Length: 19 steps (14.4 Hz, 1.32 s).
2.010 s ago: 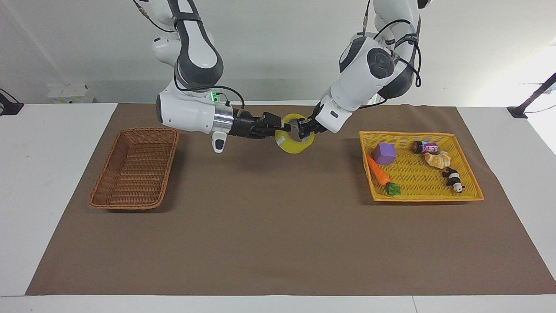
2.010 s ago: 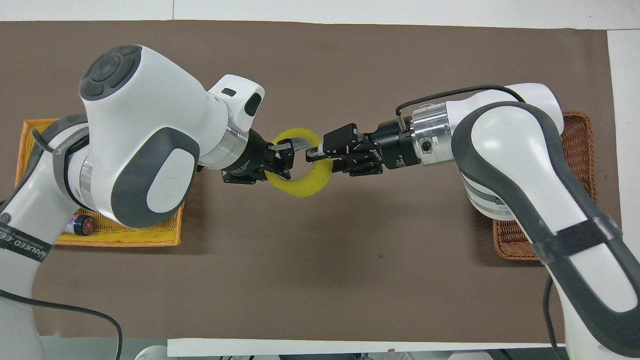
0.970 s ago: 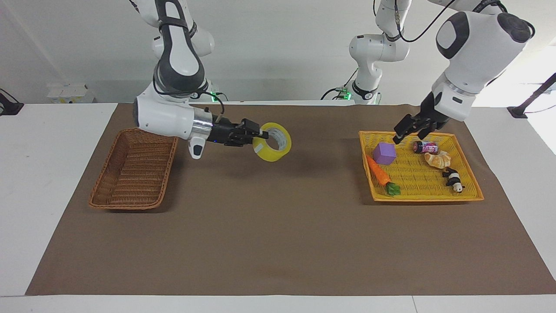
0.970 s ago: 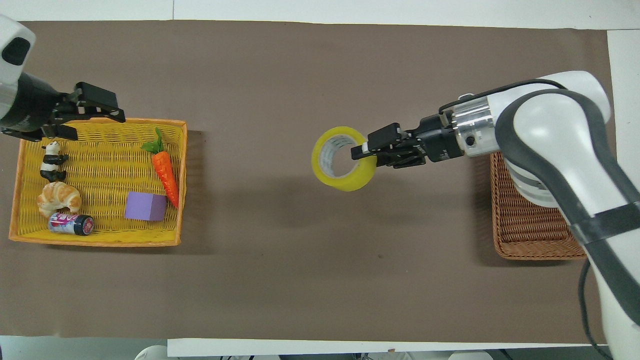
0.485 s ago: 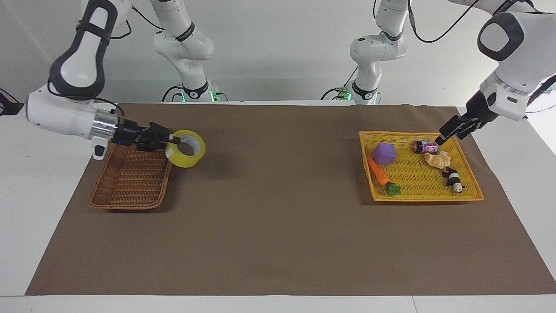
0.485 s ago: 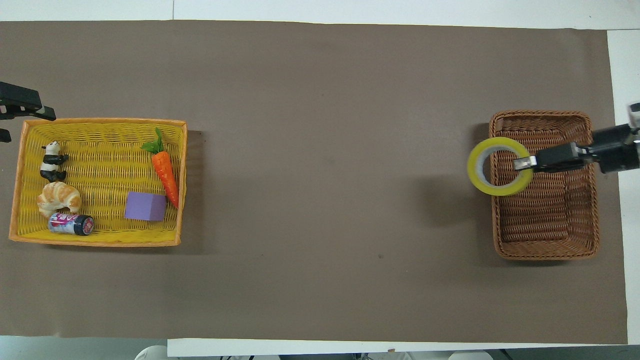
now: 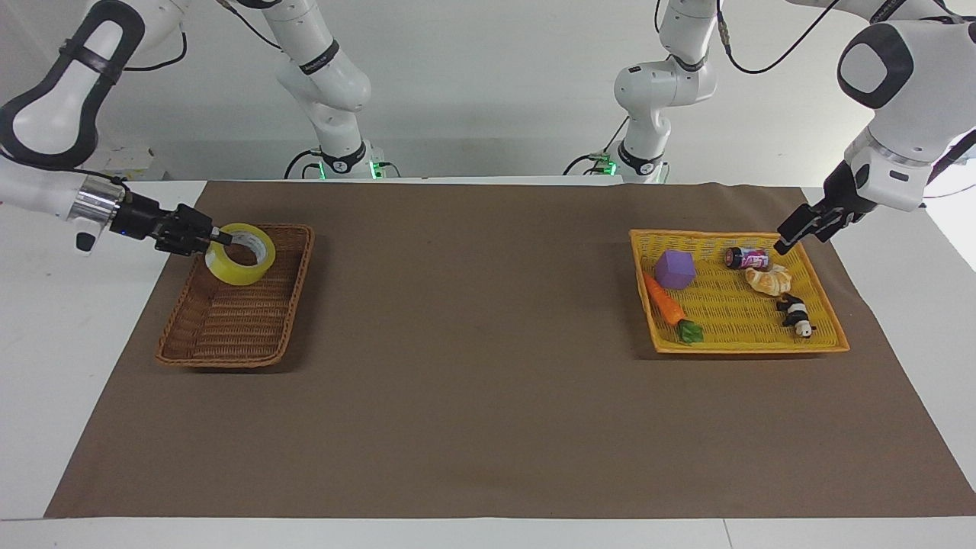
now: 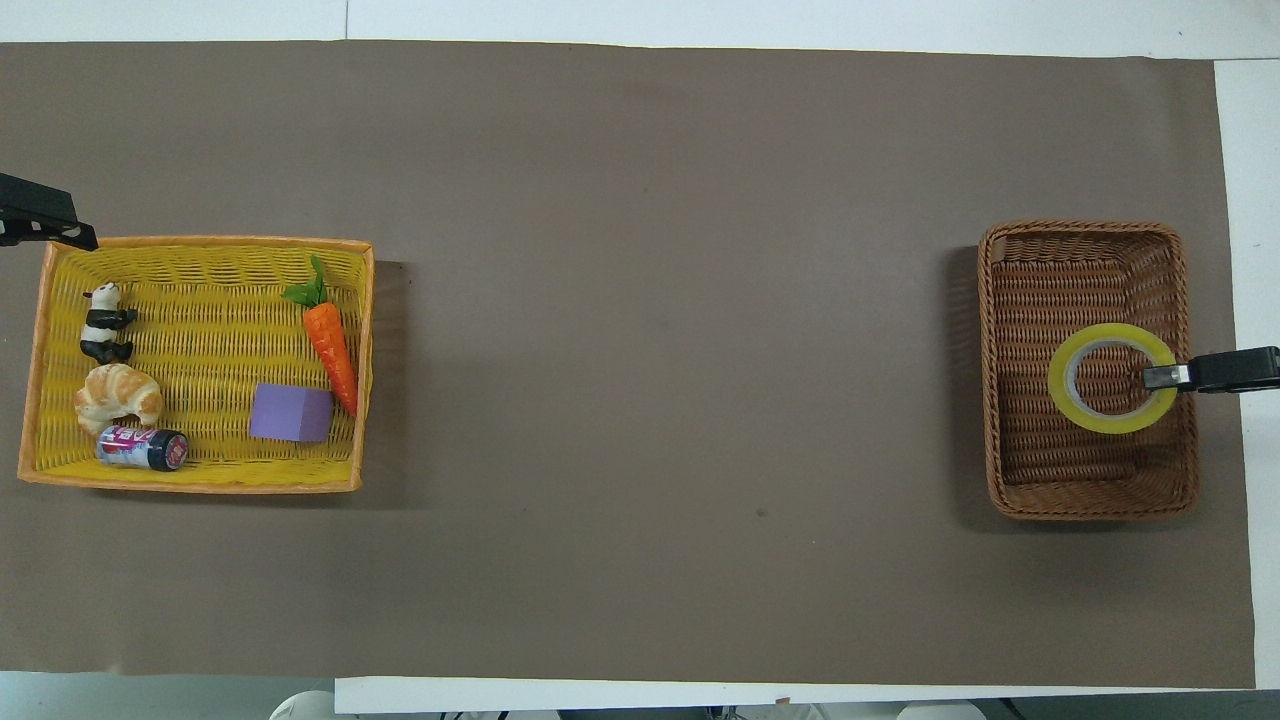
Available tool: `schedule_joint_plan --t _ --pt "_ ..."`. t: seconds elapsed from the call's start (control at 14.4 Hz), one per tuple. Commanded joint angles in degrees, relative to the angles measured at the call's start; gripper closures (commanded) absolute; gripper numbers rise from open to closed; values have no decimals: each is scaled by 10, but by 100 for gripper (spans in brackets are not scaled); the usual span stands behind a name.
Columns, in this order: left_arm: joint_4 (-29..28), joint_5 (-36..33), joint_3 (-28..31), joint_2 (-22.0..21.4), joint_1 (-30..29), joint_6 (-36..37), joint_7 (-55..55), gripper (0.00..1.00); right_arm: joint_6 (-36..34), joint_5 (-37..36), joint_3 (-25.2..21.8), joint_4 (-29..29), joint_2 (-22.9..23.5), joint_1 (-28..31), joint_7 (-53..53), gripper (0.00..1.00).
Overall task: Move tape to another basket
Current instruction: 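Carry the tape roll with the right gripper into the brown basket, then lower the tape into the brown basket and open the right gripper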
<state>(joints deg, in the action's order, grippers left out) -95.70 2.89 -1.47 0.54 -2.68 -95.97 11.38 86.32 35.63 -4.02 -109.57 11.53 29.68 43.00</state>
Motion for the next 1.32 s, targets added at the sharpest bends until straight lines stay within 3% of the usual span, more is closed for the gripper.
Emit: schedule_joint_plan --t 0.0,0.14,0.42,0.55,0.76,0.9,0.97,1.04,1.11,1.18,1.25 --pt "11 -17 -28 -22 -38 49 -6 0 10 -13 8 6 36 5 55 100" --pt "49 -23 -69 -13 -72 95 -7 0 19 -29 9 1 36 2 66 100" --pt "80 -33 -93 -1 -68 139 -8 0 53 -47 9 -14 33 -3 69 100" --pt "122 -35 -95 18 -71 169 -8 0 55 -49 9 -18 37 -3 73 100" --pt "130 -32 -93 24 -52 158 -9 0 70 -50 9 -28 39 -5 99 100" --pt "129 -33 -87 25 -23 141 -8 0 82 -60 9 -27 39 -11 107 91" --pt "129 -34 -85 25 -16 139 -9 0 90 -72 9 -27 39 -11 106 78" --pt "129 -35 -84 25 -10 139 -8 0 101 -77 9 -27 40 -15 106 55" --pt "128 -36 -79 26 -5 138 -9 0 103 -77 9 -27 40 -20 106 14" --pt "128 -36 -72 26 -1 140 -9 0 105 -77 9 -26 40 -20 104 0" --pt "128 -36 -71 26 2 140 -9 0 107 -78 9 -23 40 -22 106 0"
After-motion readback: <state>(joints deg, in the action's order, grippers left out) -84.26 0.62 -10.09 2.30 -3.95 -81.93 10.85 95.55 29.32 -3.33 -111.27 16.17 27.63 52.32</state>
